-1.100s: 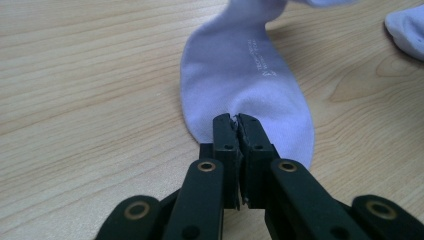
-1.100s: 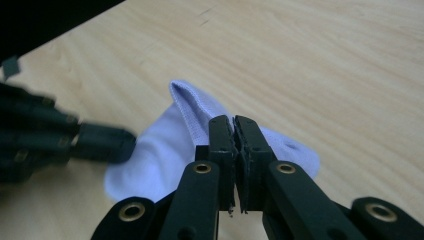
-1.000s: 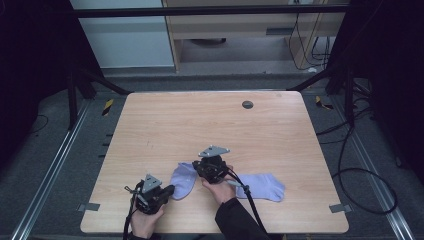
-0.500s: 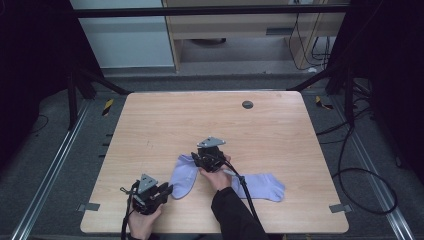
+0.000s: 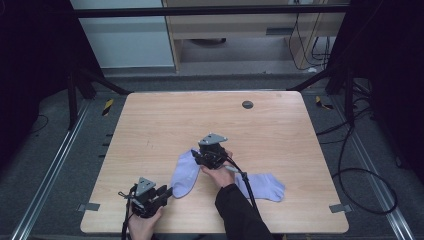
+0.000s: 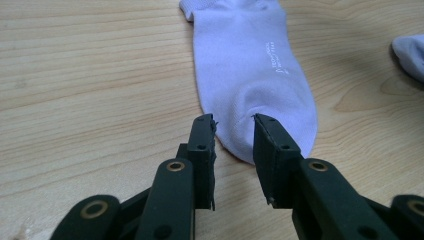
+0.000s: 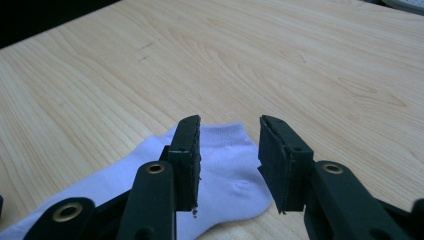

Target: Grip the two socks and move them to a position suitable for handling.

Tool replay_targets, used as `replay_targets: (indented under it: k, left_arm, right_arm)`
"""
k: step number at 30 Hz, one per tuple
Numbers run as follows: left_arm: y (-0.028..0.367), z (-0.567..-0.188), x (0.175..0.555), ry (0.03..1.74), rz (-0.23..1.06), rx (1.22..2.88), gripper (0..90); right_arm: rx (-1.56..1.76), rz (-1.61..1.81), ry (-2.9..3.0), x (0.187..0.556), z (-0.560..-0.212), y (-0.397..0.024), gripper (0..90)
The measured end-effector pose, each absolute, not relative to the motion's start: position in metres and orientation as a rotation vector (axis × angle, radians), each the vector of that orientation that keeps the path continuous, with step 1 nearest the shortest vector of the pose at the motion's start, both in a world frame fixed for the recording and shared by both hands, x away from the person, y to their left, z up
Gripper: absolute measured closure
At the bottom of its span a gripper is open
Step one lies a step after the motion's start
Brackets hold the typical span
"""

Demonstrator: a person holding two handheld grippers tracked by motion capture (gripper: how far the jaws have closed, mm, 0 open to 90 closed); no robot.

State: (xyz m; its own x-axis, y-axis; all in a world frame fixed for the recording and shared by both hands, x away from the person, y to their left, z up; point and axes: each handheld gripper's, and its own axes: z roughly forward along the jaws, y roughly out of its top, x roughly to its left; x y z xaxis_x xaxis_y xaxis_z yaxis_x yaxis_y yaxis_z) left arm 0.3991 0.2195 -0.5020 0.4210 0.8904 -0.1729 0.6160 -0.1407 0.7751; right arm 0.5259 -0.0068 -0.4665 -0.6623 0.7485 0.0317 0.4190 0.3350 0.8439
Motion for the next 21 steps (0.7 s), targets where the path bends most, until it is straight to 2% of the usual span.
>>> replay_targets:
  k: [9, 18, 21]
  left_arm:
    - [0.212, -0.503, 0.398, 1.283, 0.409, 1.857, 69.1]
    - [0.208, -0.499, 0.400, 1.280, 0.424, 1.845, 68.6]
    - [0.202, -0.506, 0.404, 1.300, 0.412, 1.871, 72.6]
  right_arm:
    - [1.093, 1.107, 2.284, 0.544, -0.493, -0.005, 66.2]
    - [1.143, 1.063, 2.271, 0.550, -0.504, -0.009, 70.6]
    - [1.145, 1.058, 2.279, 0.548, -0.504, -0.009, 79.9]
